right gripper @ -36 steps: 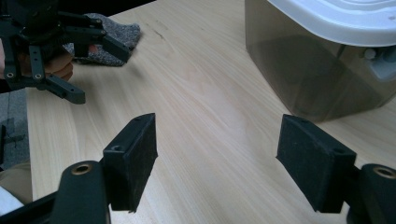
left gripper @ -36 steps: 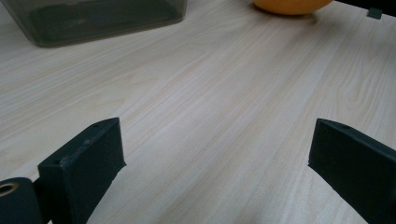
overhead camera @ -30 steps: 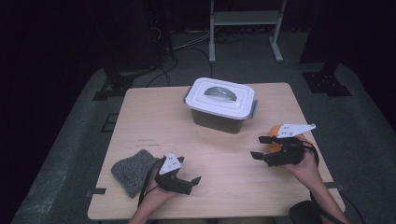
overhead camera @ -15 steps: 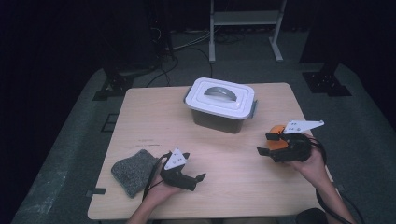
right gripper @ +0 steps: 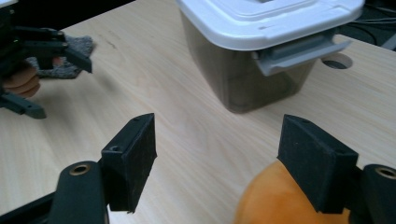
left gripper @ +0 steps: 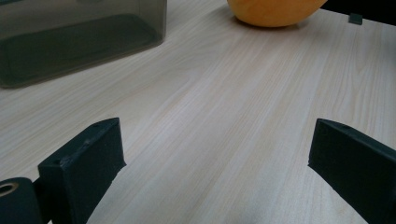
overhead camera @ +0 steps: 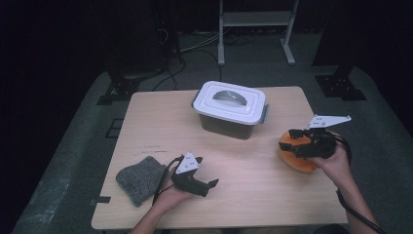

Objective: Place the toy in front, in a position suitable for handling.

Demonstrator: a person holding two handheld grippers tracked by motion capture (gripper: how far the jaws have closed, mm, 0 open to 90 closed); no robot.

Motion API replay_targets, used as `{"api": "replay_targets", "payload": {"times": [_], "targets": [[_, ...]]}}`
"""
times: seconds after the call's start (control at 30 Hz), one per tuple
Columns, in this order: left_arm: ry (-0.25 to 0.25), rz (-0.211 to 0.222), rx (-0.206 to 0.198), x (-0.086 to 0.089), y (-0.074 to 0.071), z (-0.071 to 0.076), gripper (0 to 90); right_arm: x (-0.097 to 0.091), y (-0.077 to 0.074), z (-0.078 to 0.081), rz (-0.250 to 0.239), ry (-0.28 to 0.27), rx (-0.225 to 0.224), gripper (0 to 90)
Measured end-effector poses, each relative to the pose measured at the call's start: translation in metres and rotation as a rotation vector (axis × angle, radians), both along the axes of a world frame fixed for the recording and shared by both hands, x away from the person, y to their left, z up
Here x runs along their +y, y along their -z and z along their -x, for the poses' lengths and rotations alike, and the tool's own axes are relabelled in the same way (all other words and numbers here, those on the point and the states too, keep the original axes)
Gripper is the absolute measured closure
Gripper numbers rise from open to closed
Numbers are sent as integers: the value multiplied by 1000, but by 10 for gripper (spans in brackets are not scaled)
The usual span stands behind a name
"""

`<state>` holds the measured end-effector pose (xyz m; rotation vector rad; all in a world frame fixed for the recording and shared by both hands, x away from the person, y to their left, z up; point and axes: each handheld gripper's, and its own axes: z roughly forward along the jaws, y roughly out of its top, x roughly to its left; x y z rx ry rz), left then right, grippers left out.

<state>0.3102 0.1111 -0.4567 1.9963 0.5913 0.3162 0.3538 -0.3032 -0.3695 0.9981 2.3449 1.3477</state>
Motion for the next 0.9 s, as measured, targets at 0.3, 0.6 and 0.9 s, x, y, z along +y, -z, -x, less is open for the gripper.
{"api": "replay_targets", "payload": {"times": [0.3, 0.6, 0.9], "targets": [[11, 2, 1, -3, -1, -3, 26, -11, 5, -21, 33, 57, 9, 259], [17, 2, -5, -3, -3, -5, 26, -25, 18, -31, 67, 139, 31, 259], [26, 0, 1, -6, -2, -7, 26, -37, 40, -31, 56, 204, 73, 278]]}}
